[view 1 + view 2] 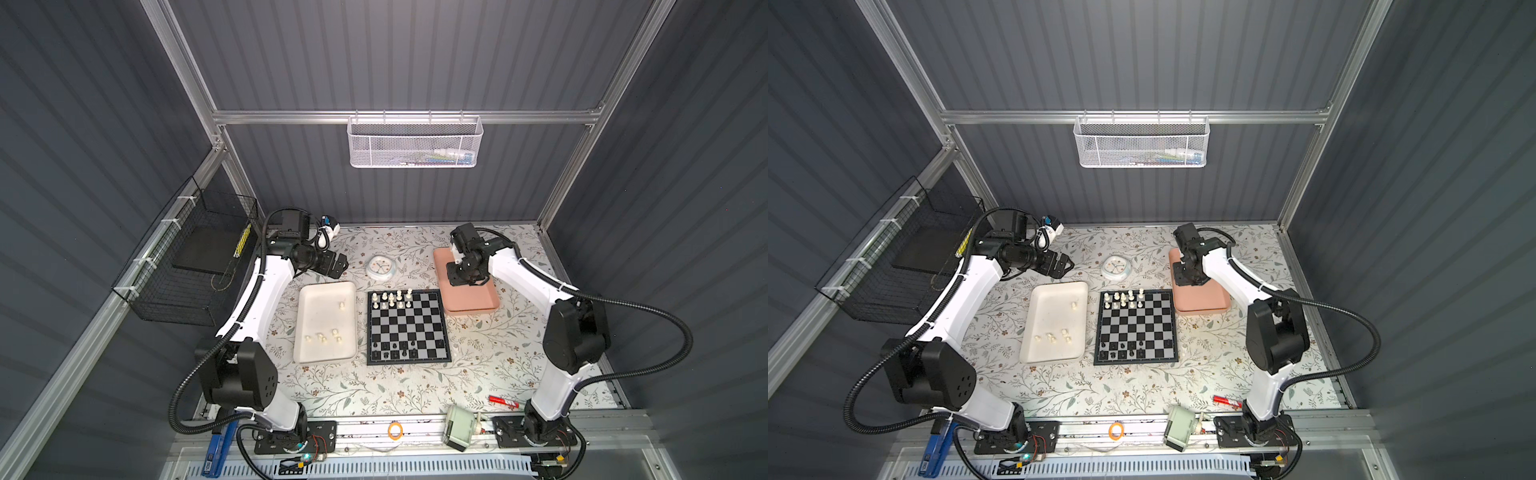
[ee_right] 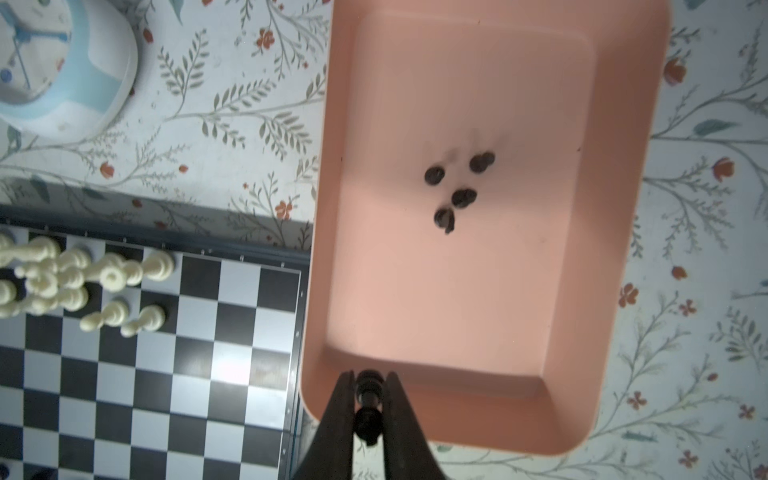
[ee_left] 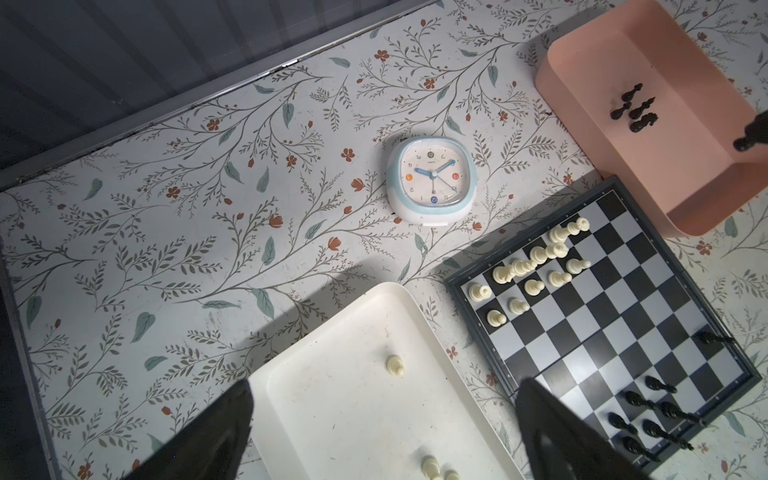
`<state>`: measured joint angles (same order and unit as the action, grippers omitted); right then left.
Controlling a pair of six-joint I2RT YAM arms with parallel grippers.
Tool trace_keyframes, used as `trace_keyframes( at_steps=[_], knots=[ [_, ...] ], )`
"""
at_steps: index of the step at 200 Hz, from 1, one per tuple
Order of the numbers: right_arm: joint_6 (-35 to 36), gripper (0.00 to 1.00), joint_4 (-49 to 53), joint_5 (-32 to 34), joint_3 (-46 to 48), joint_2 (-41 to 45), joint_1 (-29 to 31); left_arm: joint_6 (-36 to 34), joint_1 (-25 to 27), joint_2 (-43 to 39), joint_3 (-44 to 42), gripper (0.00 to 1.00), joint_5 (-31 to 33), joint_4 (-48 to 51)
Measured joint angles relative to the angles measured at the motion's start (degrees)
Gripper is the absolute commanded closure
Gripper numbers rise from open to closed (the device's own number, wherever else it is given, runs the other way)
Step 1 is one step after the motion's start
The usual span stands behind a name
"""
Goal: Set up the chess pieces on the board
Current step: 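Carry the black pawn with the right gripper to the chessboard's near corner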
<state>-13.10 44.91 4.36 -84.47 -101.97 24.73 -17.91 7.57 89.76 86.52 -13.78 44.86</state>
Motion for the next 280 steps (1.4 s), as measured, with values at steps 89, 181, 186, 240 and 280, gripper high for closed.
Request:
trace_keyframes(
  at_steps=[89,181,186,240,280],
  knots=[
    [-7.7,0.83,-2.7,1.6,21.1,18.3,10.7,3.1,0.0,3.1,4.1,0.0,-2.0,-0.8],
    [-16.0,0.83,-7.9,5.8,32.2,24.3,21.6,5.7,0.0,3.3,5.8,0.01,-2.8,-1.1],
    [-16.3,0.83,-8.2,6.1,32.4,24.4,22.0,5.7,0.0,3.3,5.8,0.0,-2.8,-1.1],
    [-19.1,0.83,-11.1,8.0,35.3,24.6,25.0,5.8,0.0,3.3,5.8,0.0,-2.8,-1.1],
    [-20.2,0.82,-12.5,8.6,35.8,24.6,26.2,6.2,0.0,3.3,5.8,0.0,-2.8,-1.1]
  ],
)
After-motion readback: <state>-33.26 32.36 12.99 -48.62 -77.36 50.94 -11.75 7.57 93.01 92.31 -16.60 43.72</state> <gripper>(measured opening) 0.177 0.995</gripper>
